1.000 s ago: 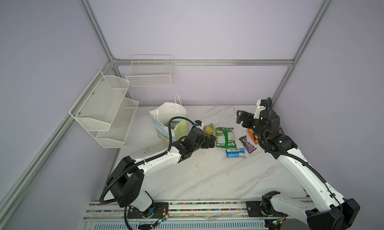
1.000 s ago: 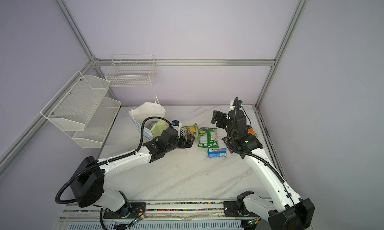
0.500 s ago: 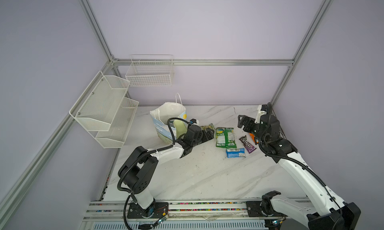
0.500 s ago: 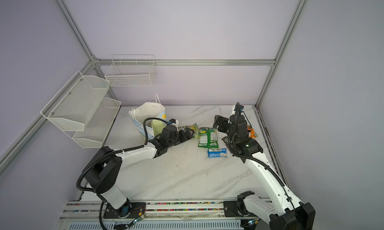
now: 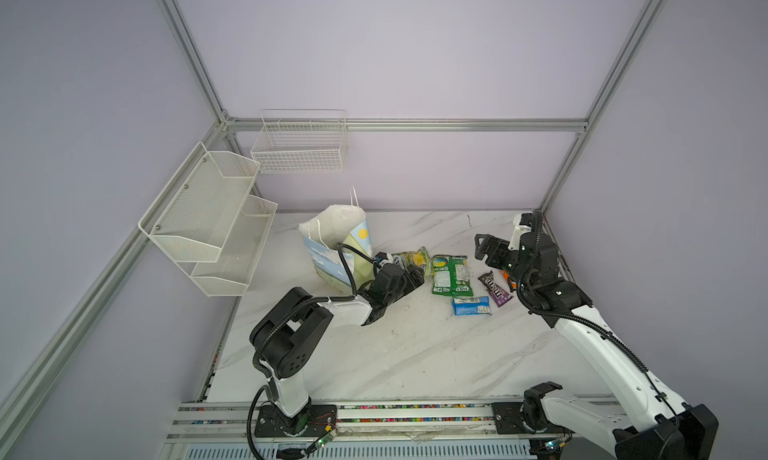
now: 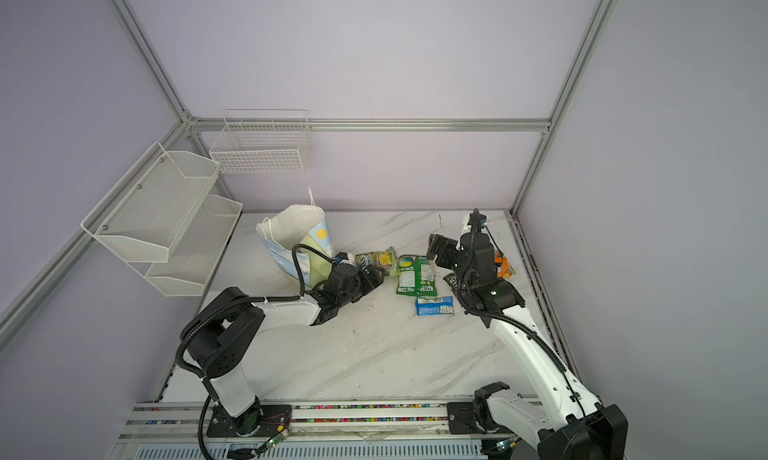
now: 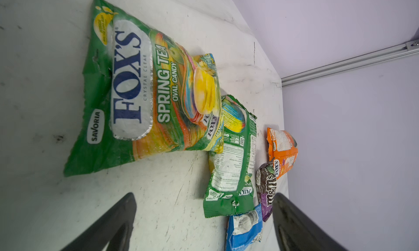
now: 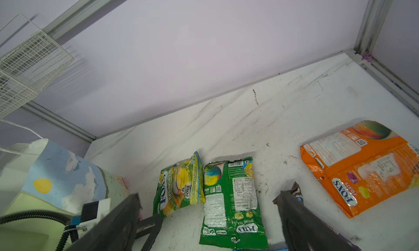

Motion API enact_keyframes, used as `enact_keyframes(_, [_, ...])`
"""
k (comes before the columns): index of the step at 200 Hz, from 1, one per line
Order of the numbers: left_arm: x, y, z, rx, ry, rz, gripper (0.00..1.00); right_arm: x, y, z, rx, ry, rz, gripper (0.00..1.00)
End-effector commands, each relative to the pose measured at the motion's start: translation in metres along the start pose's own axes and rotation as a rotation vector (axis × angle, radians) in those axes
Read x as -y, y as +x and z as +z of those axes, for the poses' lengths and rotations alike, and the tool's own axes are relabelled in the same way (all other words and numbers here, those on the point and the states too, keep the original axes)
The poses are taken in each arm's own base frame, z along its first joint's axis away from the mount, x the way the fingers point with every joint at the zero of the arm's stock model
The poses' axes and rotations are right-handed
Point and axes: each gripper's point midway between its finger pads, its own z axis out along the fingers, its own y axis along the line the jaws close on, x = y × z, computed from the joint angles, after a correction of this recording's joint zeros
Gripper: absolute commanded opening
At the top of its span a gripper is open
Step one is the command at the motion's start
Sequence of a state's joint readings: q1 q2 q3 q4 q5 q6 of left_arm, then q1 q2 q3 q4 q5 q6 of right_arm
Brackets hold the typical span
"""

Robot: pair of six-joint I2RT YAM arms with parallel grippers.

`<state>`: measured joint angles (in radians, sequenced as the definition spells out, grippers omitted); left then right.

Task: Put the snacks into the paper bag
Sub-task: 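Lower the left gripper onto the green Fox's Spring Tea bag's edge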

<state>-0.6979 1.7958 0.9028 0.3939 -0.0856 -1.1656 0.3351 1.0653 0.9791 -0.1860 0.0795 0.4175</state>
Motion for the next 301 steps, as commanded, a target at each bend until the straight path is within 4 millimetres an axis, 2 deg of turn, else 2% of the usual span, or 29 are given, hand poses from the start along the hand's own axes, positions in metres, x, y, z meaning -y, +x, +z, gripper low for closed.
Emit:
enact_keyframes(1, [-0.01, -0.01, 0.002, 0.076, -0.002, -0.052, 0.92, -0.004, -0.003, -0.002, 0.021, -0.035, 0.005, 0.95])
enact_keyframes(50, [-0.026, -0.005, 0.009, 0.121, -0.06, -0.102, 0.87, -0.001, 0.0, -0.002, 0.019, -0.041, -0.005, 0.94])
enact_keyframes(124, [-0.036, 0.005, 0.023, 0.168, -0.08, -0.205, 0.81, 0.0, 0.003, 0.004, 0.014, -0.047, -0.007, 0.93])
enact_keyframes(183, [-0.033, 0.006, 0.037, 0.199, -0.057, -0.229, 0.81, 0.007, 0.004, 0.003, 0.018, -0.035, -0.017, 0.92])
enact_keyframes(222, [-0.026, 0.0, 0.047, 0.227, -0.044, -0.227, 0.8, 0.01, 0.001, 0.003, 0.026, -0.027, -0.017, 0.92])
enact_keyframes(272, [-0.024, 0.001, 0.062, 0.234, -0.047, -0.227, 0.7, 0.013, 0.001, 0.003, 0.024, -0.024, -0.015, 0.92])
enact_keyframes(301, [-0.022, 0.001, 0.069, 0.233, -0.052, -0.226, 0.57, 0.015, 0.0, 0.002, 0.029, -0.023, -0.014, 0.92])
